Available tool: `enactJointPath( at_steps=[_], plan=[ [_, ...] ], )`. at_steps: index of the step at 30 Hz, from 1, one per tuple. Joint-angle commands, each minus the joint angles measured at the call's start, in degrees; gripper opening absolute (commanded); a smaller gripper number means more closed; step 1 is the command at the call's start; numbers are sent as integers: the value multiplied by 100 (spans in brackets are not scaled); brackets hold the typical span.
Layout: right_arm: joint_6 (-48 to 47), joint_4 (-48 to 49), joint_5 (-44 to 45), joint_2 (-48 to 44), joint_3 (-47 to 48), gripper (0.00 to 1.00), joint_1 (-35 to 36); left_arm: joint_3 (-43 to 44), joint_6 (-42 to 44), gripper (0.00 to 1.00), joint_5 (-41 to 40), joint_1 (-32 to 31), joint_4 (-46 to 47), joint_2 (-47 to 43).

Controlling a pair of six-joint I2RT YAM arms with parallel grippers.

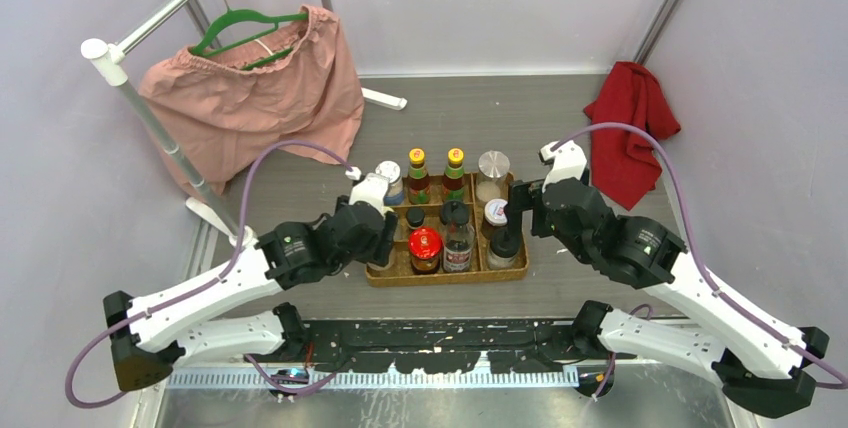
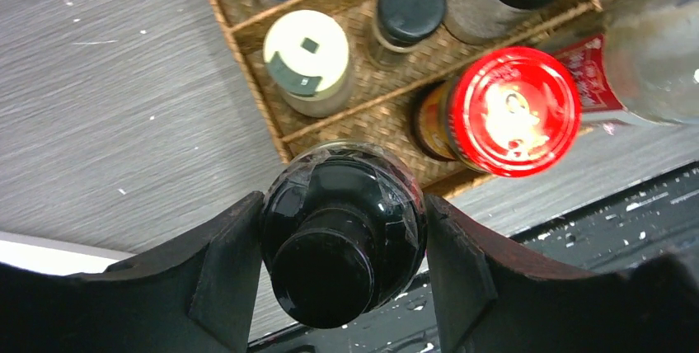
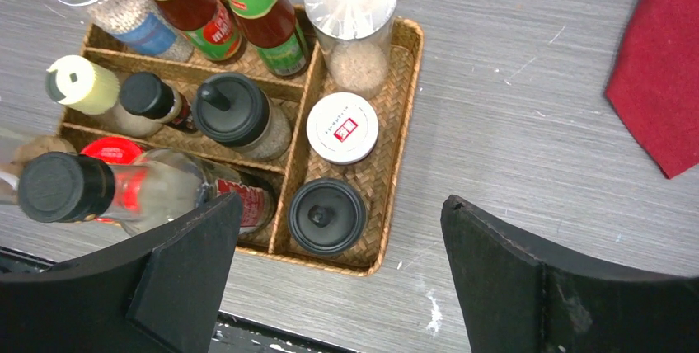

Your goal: Organize the condiment bottles

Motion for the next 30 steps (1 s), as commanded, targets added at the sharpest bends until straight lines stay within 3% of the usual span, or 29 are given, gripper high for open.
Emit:
enactJointPath(
  at_steps=[1,9,30],
  plan=[
    [238,27,209,-55,-116,96,3,170,94,56,-42,-350,657,234],
    [288,-79,225,-209,-225,96,6,58,71,56,-273,-699,920,524],
    [412,0,93,-314,-519,96,1,-1229,256,56,-711,-697,1847,131]
  ],
)
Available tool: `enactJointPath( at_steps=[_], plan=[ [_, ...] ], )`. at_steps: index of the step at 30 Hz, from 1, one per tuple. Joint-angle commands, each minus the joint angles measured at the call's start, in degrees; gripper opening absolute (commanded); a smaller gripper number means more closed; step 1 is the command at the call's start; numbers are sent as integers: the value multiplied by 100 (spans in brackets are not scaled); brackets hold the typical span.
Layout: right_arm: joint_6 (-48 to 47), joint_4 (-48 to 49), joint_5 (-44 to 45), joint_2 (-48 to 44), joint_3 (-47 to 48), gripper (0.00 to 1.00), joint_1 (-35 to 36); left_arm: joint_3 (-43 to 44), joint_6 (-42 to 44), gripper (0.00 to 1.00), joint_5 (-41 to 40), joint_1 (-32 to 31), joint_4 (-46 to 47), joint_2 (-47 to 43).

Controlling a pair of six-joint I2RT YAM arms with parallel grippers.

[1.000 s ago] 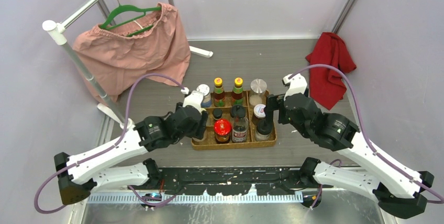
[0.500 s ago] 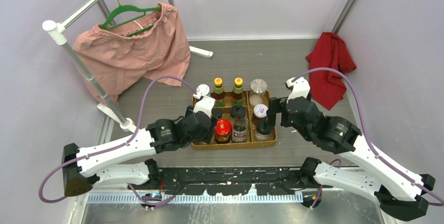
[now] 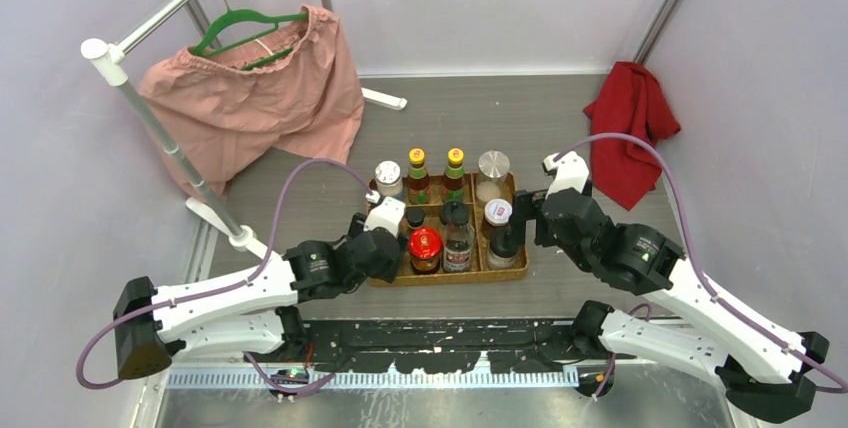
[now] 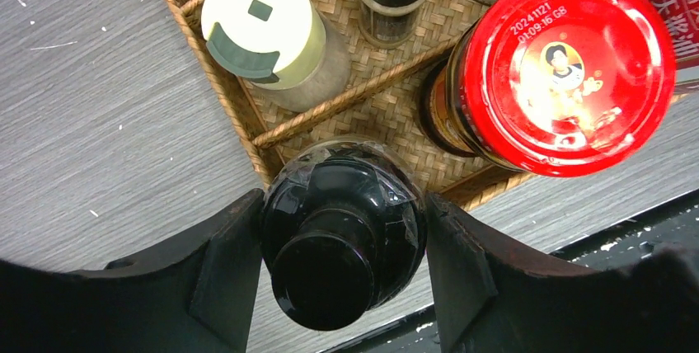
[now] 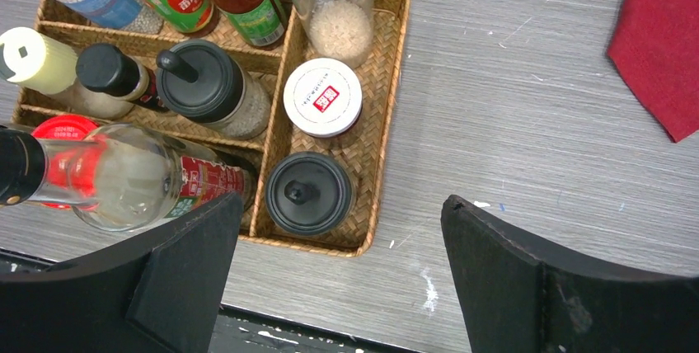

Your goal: Organize the condiment bottles

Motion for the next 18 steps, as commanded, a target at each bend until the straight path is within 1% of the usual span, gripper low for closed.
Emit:
enactJointPath(
  at_steps=[1,10,15,18],
  plan=[
    [113,165,25,-28,-14,96,1,-91,105,56,-268,-10,651,-141],
    [156,154,34,-63,-78,96,6,-263,106,56,-146,-14,927,18],
    [240,171,140,-97,-227,96,-1,-256,28,60,-131,-13,881,129],
    [280,174,163,-105,-235,96,2,-261,-17,60,-142,-15,842,135]
  ],
)
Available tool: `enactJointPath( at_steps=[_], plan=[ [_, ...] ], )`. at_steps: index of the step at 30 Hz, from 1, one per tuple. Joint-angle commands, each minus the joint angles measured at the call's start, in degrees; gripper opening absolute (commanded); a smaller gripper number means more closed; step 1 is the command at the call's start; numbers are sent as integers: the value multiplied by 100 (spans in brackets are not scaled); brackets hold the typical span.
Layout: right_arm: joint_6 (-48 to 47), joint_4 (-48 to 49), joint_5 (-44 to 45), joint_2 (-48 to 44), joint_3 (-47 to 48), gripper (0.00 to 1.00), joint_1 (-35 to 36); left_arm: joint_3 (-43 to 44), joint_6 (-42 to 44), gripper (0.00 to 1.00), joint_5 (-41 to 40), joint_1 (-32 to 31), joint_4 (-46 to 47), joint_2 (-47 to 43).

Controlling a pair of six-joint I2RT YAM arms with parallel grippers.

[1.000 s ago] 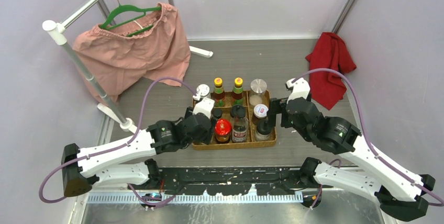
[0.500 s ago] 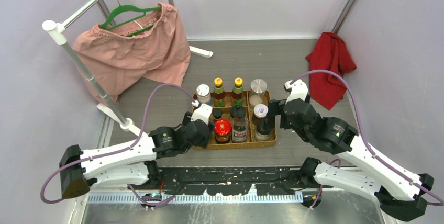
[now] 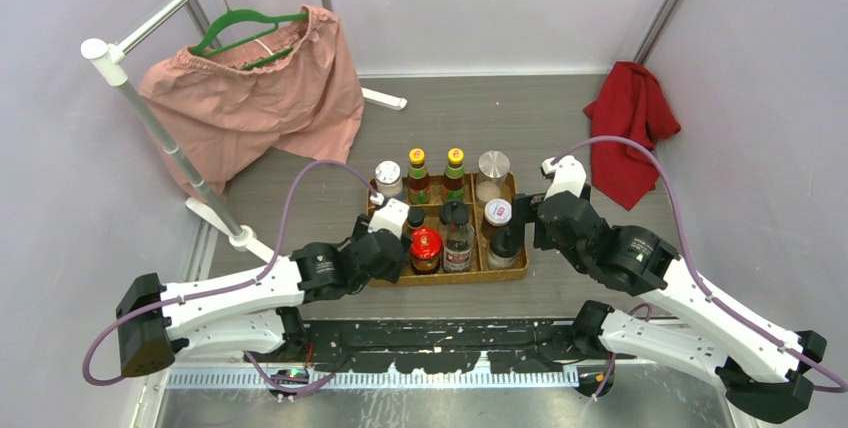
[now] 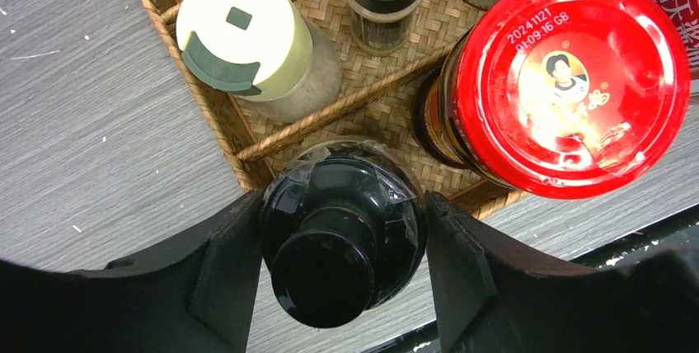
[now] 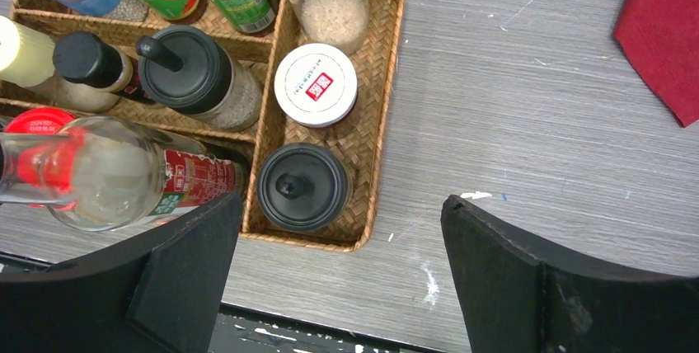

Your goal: Organize the condiment bottles

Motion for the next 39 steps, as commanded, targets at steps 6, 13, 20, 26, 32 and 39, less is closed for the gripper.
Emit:
enactJointPath(
  at_steps=[6,13,20,26,32,39],
  plan=[
    [233,115,223,-77,-16,96,0,2,-158,67,-73,-16,290,4],
    [284,83,269,-69,12,97,3,197,-28,76,44,-18,346,-13],
    [387,-170,767,-9,187,99,-40,1031,204,77,-138,-17,-188,-128],
    [247,-198,1010,148,436,100,-815,1736,241,77,-558,-16,-746,-550],
    [-193,527,-1280,942,357,97,-2691,2018,-76,79,-1347,145,-1559,-318],
    [-156,1174,-2073,1886,-4,85,-2904,841,-516,76,165,2083,-1061,-324]
  ],
)
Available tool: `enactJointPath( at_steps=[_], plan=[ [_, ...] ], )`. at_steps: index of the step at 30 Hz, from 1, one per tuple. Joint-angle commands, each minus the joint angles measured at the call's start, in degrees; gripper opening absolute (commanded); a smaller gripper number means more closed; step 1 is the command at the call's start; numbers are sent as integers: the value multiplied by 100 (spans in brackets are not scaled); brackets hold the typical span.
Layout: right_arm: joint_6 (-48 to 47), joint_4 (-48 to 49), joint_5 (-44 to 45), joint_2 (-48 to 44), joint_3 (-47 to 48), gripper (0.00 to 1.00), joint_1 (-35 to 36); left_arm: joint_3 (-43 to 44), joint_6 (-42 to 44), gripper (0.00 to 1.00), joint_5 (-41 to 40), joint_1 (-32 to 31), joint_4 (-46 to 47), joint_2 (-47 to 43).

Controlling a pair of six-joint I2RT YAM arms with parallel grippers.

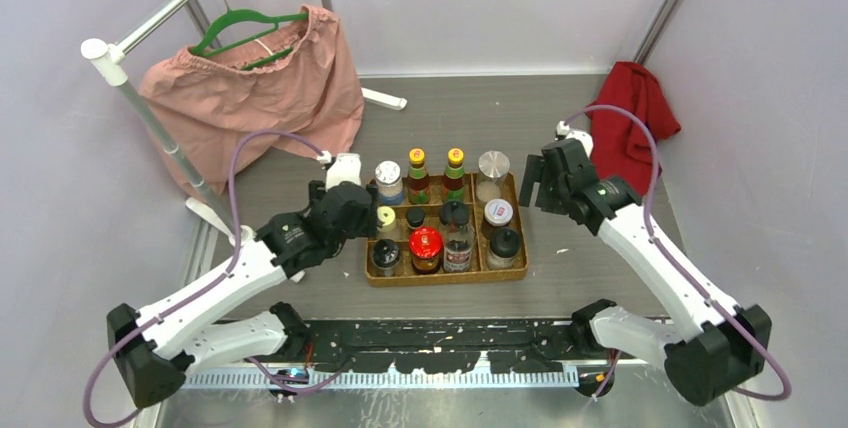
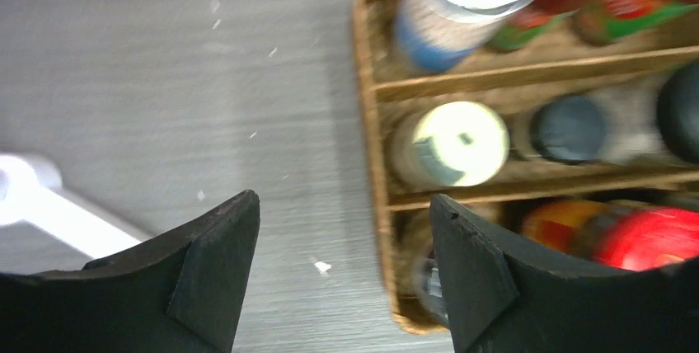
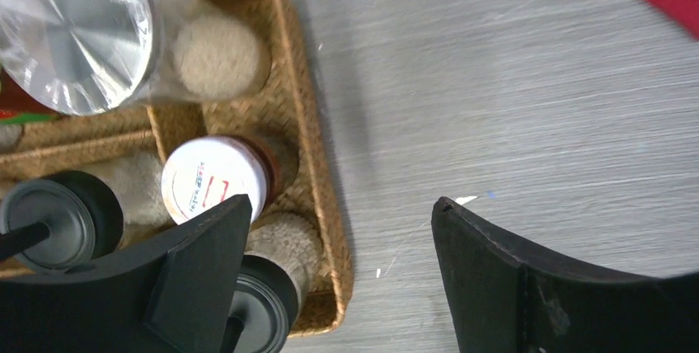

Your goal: Organize the condiment bottles

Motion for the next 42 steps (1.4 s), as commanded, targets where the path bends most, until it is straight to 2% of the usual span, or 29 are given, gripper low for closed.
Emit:
enactJointPath(
  at_steps=[1,8,12,18,23,29,37,42],
  plan=[
    [-62,613,-800,308,-217,84,-20,-655,-371,75,552,771,135,-56],
    [-72,1081,-918,943,-359,80,-20,-1079,-620,67,884,1441,1140,607],
    [-68,1298,-845,1234,-356,80,-46,-1022,-549,67,829,1538,1577,1174],
    [-54,1591,-968,1417,-357,80,-373,-901,-409,68,794,1745,1813,1513],
    [-126,1701,-1191,1668,-300,79,-644,-921,-290,68,1077,2114,2073,1738],
    [-116,1851,-1381,1840,-327,77,-724,-887,-266,68,1260,2162,2250,1926],
    [-107,1748,-1477,1648,-405,76,-725,-775,-198,68,1267,2160,2247,1970],
    [-79,1461,-1479,1095,-554,73,-688,-800,-189,68,1295,2160,2266,1984]
  ],
)
